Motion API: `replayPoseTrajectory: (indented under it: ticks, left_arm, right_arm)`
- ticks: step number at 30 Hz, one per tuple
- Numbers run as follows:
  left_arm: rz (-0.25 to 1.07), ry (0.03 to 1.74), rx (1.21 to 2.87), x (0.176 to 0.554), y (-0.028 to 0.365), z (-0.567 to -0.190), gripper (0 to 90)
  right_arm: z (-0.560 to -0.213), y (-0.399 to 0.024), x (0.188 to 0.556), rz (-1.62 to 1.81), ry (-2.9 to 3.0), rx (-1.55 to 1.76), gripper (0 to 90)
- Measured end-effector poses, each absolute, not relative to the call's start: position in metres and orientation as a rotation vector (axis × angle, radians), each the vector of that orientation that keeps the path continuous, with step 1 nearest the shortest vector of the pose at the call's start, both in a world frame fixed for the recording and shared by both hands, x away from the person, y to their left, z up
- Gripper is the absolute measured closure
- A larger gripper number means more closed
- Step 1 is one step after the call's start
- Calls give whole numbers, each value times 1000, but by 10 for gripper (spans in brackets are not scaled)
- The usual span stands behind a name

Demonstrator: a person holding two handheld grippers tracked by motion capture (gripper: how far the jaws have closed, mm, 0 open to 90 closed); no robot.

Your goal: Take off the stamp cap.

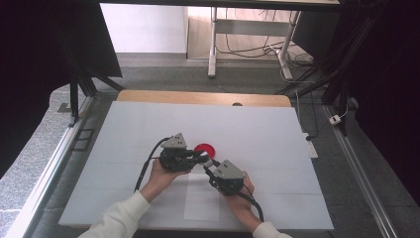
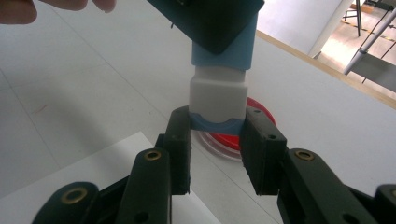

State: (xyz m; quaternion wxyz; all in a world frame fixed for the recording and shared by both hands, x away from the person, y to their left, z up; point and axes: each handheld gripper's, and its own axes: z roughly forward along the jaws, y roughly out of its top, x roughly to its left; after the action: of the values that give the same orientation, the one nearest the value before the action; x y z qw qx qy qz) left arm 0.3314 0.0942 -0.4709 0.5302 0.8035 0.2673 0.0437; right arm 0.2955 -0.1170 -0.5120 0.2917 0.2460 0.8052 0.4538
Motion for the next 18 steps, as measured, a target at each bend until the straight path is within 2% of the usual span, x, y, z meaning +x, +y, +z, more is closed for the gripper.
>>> replayPoseTrajectory:
  ticks: [18]
  left_arm:
    - [113,624,1906,330,94,-471,753]
  right_arm:
    - [-511,-118,294,1185,2133,624,648]
